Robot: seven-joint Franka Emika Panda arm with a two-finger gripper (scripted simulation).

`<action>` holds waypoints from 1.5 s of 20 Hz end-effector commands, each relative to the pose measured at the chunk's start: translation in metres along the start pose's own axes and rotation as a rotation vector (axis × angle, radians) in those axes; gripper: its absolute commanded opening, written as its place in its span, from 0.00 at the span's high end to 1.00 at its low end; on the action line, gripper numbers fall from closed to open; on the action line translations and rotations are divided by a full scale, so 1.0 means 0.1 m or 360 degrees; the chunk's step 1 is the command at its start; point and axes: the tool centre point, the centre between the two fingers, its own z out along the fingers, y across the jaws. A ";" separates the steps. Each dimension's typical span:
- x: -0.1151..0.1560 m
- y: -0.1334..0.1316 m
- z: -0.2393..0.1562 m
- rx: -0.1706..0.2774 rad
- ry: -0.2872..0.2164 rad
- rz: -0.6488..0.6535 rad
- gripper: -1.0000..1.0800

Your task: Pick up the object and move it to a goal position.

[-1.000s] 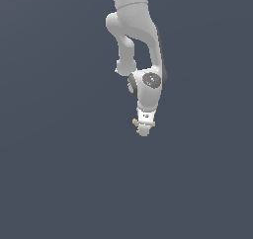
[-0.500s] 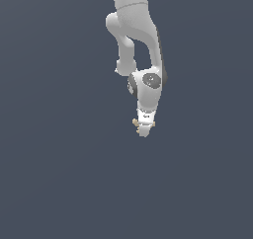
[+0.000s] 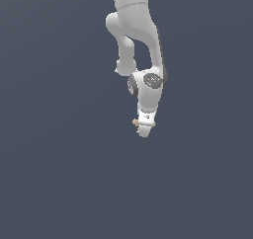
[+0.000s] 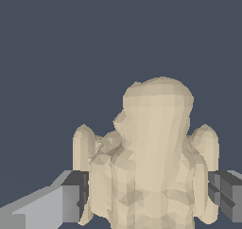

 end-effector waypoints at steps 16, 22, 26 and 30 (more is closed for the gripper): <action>0.68 0.60 -0.16 0.0001 0.0007 -0.0001 1.00; 0.96 0.85 -0.22 0.0004 0.0007 -0.0001 1.00; 1.13 1.01 -0.26 0.0006 0.0007 -0.0001 1.00; 1.29 1.15 -0.30 0.0006 0.0007 -0.0001 1.00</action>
